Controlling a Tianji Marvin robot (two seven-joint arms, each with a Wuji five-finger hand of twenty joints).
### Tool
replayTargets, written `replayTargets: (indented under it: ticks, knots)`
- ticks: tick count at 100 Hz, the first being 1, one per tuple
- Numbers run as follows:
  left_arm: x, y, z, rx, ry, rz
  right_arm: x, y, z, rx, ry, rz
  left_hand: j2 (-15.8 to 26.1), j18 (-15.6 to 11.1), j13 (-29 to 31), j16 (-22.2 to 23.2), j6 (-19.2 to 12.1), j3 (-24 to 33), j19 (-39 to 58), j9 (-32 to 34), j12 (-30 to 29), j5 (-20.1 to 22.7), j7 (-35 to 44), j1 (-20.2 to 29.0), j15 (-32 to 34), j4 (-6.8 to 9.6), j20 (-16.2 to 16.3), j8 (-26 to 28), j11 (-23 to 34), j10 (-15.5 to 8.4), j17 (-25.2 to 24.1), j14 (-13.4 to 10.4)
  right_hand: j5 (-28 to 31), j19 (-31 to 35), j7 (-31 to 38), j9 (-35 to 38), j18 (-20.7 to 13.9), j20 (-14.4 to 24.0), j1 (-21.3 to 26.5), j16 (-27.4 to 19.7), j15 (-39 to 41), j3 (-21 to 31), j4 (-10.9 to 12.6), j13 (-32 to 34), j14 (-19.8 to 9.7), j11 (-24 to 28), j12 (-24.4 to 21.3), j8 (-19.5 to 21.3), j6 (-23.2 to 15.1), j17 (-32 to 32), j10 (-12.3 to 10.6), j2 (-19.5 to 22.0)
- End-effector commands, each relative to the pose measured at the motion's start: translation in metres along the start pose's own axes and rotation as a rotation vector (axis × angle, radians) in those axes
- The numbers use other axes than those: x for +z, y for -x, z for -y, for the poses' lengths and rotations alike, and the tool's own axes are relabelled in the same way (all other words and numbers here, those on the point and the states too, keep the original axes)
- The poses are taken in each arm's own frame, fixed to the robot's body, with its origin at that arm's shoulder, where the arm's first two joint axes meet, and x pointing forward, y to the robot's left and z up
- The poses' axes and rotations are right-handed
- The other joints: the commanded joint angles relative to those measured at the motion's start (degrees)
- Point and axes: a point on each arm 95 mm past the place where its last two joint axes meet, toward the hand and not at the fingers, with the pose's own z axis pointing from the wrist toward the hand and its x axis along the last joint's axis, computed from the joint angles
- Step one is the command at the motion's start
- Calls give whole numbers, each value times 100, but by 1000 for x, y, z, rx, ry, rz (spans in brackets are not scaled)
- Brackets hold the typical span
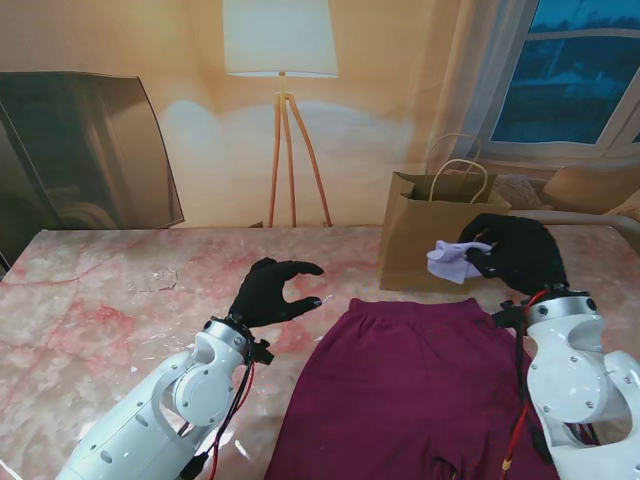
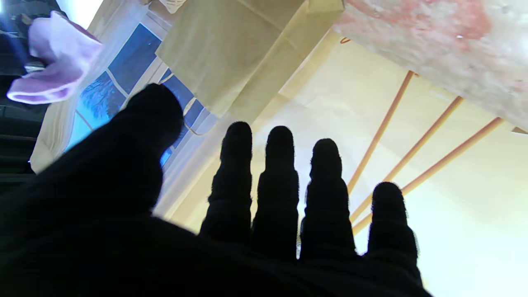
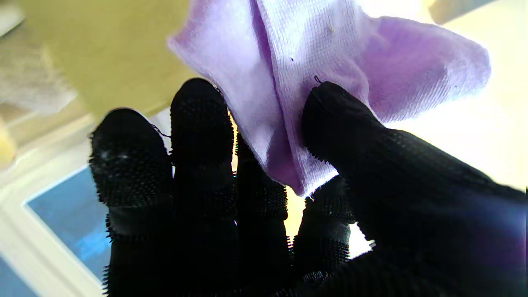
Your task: Fold the socks and the shorts into the kraft paper bag
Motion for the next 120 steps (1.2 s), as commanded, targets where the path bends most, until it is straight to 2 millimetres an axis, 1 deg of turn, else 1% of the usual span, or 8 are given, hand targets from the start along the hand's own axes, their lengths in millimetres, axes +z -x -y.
replayTargets:
  ticks: [1, 11, 25, 44, 65, 102, 119, 120]
  knots:
    - [-8, 12, -1, 12, 21, 21, -1, 7, -15, -36, 12, 14, 132, -136, -218, -39, 12, -134, -82, -164, -60, -58, -70, -99, -88, 173, -90, -48, -102, 43, 9, -167, 418, 291, 460, 284, -287, 174, 242, 104, 181, 202, -204, 181, 256, -94, 82, 116, -297, 226, -98, -35]
    - [-12, 21, 0, 21, 34, 40, -2, 19, -33, -93, 26, 41, 171, -86, -262, -49, 8, -160, -96, -202, -71, -55, -73, -121, -90, 179, -137, -48, -102, 44, -13, -161, 408, 277, 460, 287, -300, 166, 243, 93, 169, 194, -202, 185, 248, -102, 87, 102, -315, 220, -102, -27]
    - [-17, 32, -1, 23, 39, 69, 2, 30, -47, -150, 50, 71, 205, -82, -336, -62, 16, -210, -98, -270, -90, -69, -100, -135, -105, 190, -174, -58, -116, 54, -45, -164, 420, 283, 467, 296, -306, 168, 241, 90, 173, 177, -203, 186, 247, -114, 87, 77, -321, 225, -106, -31]
    - [-21, 40, 0, 23, 46, 88, 20, 41, -67, -227, 94, 105, 250, -41, -632, -111, 9, -276, -94, -556, -140, -101, -155, -147, -215, 209, -203, -77, -205, 53, -42, -183, 407, 263, 476, 297, -322, 159, 238, 72, 150, 171, -201, 182, 228, -131, 82, 57, -360, 217, -135, -29]
    - [-24, 45, 4, 24, 38, 102, 42, 47, -83, -289, 140, 134, 310, -5, -704, -136, 12, -329, -109, -614, -165, -86, -174, -159, -236, 230, -217, -83, -189, 68, -61, -191, 403, 236, 486, 290, -323, 149, 223, 55, 121, 161, -201, 181, 203, -136, 80, 41, -385, 206, -155, -4]
    - [-25, 49, 9, 27, 28, 115, 83, 55, -85, -318, 209, 161, 375, 52, -772, -167, 5, -403, -215, -622, -188, -51, -190, -172, -264, 260, -219, -75, -196, 45, -139, -202, 349, 234, 464, 281, -401, 155, 171, 37, 92, 106, -205, 198, 147, -149, 48, -18, -413, 220, -191, 51]
    - [-27, 49, 10, 30, 29, 119, 102, 59, -79, -296, 230, 183, 430, 64, -797, -174, -4, -445, -281, -631, -194, -47, -201, -199, -280, 271, -215, -73, -208, 36, -174, -227, 350, 288, 453, 379, -515, 177, 138, 39, 178, 40, -213, 215, 68, -199, -193, -276, -347, 242, -174, 51]
    - [-27, 50, 10, 30, 29, 120, 103, 59, -78, -295, 230, 185, 432, 62, -797, -174, -4, -447, -285, -632, -195, -47, -202, -196, -280, 272, -215, -73, -209, 42, -178, -223, 339, 342, 451, 397, -457, 200, 132, 36, 191, 38, -215, 216, 66, -206, -232, -313, -352, 253, -175, 46]
